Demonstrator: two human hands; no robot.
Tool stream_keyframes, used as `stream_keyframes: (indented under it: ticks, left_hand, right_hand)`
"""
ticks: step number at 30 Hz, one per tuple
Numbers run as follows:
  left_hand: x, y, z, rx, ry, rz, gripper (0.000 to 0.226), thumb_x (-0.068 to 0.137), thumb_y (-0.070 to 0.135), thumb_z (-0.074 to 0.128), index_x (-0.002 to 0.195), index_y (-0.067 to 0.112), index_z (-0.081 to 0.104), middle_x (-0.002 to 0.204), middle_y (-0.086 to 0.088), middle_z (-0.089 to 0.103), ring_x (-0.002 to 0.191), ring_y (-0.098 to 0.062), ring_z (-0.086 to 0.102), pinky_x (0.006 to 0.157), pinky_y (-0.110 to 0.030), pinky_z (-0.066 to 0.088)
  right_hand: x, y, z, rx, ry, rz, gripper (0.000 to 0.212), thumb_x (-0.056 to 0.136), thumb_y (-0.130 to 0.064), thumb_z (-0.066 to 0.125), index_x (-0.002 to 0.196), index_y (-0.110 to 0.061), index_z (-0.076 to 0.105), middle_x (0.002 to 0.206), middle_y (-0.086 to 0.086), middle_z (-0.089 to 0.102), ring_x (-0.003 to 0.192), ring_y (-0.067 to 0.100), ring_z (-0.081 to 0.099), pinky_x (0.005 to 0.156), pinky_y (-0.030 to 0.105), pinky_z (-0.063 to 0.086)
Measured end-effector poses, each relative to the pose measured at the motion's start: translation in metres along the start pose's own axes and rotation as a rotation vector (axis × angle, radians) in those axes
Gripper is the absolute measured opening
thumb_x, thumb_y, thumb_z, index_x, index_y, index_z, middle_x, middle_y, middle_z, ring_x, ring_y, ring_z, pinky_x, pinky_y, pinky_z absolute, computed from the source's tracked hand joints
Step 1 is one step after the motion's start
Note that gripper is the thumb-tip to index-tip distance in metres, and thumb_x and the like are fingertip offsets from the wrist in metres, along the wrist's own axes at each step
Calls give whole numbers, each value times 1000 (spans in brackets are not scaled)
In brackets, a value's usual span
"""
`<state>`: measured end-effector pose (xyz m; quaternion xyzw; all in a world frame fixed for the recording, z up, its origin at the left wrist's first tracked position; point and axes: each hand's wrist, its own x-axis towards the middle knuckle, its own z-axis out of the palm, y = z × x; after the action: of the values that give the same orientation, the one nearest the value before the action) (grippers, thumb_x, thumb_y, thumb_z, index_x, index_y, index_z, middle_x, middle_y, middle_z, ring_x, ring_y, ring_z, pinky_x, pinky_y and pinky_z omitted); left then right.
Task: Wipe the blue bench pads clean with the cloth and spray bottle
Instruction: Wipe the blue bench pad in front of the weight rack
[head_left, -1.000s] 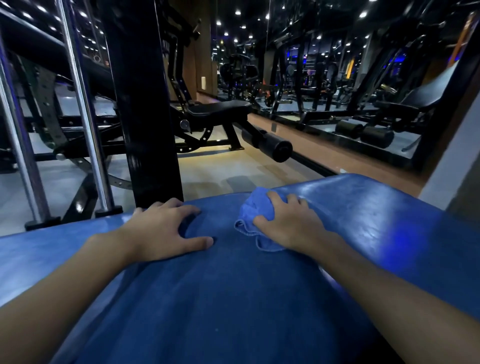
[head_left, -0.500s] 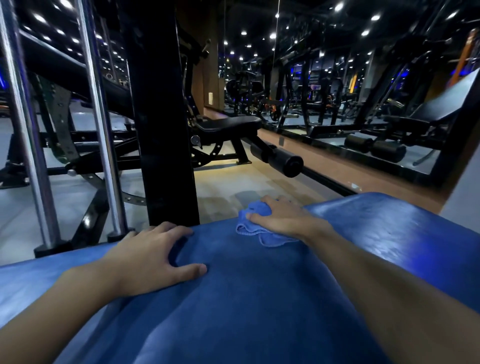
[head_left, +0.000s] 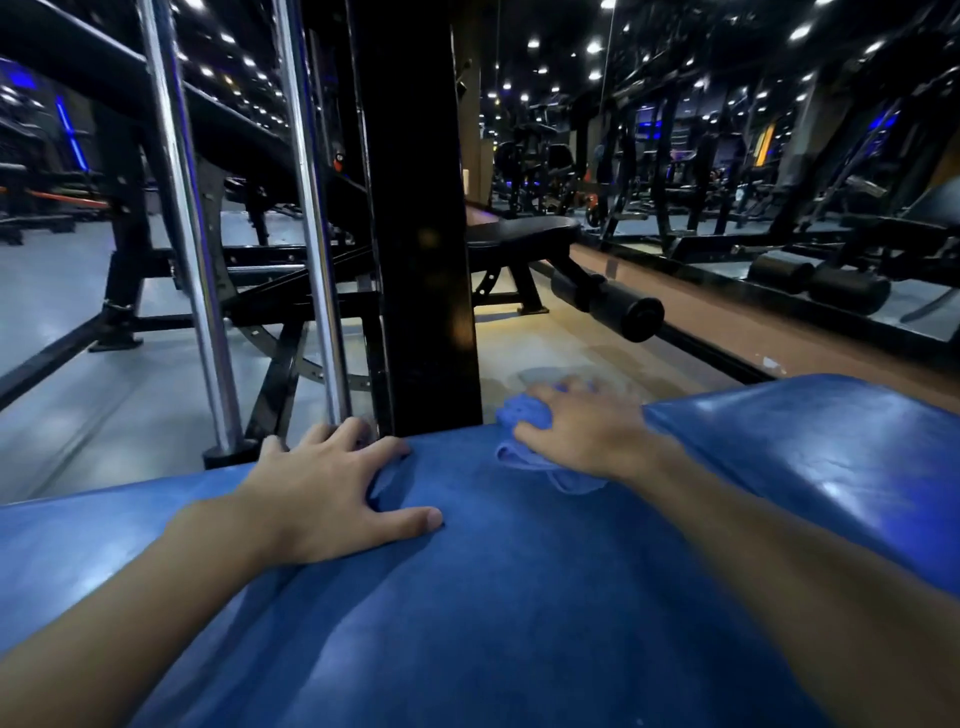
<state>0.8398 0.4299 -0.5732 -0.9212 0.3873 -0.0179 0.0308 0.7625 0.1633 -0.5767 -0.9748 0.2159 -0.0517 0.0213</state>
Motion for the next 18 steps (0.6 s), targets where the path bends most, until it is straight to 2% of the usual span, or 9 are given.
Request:
stream_keyframes:
  ticks: [4, 7, 12, 14, 18]
  left_hand:
    - [-17, -25, 2, 13, -3, -30, 106, 52, 104, 2, 145, 55, 18, 143, 17, 32, 136, -14, 32, 104, -46, 34]
    - [-24, -35, 5, -18, -2, -6, 108, 51, 104, 1, 145, 53, 19, 147, 19, 31, 137, -14, 34, 108, -42, 32]
    - [-34, -50, 5, -98, -18, 23, 116, 46, 106, 2, 145, 50, 24, 146, 17, 31, 136, -13, 35, 111, -39, 30]
    - [-37, -58, 4, -74, -34, 7, 112, 49, 105, 5, 146, 52, 22, 147, 16, 29, 138, -14, 33, 111, -43, 29]
    - [-35, -67, 1, -56, -100, -28, 109, 48, 106, 9, 145, 56, 17, 143, 13, 32, 136, -17, 36, 105, -48, 32]
  right_hand:
    - [2, -10, -3, 34, -16, 90, 54, 86, -63, 30, 132, -39, 46, 138, 3, 48, 126, 35, 39, 102, 49, 33]
    - [3, -39, -1, 16, -15, 53, 52, 87, -61, 30, 127, -37, 53, 132, 2, 51, 123, 34, 41, 101, 47, 32]
    - [-10, -72, 4, 7, 53, 5, 41, 86, -56, 31, 111, -35, 56, 115, 0, 51, 111, 30, 43, 90, 43, 30]
    - [-20, -73, 5, -2, 106, -19, 41, 85, -55, 32, 112, -34, 55, 115, -1, 50, 113, 30, 43, 93, 44, 32]
    - [-32, -82, 10, 25, 141, -83, 43, 85, -54, 34, 123, -40, 48, 128, -4, 47, 123, 27, 39, 102, 45, 32]
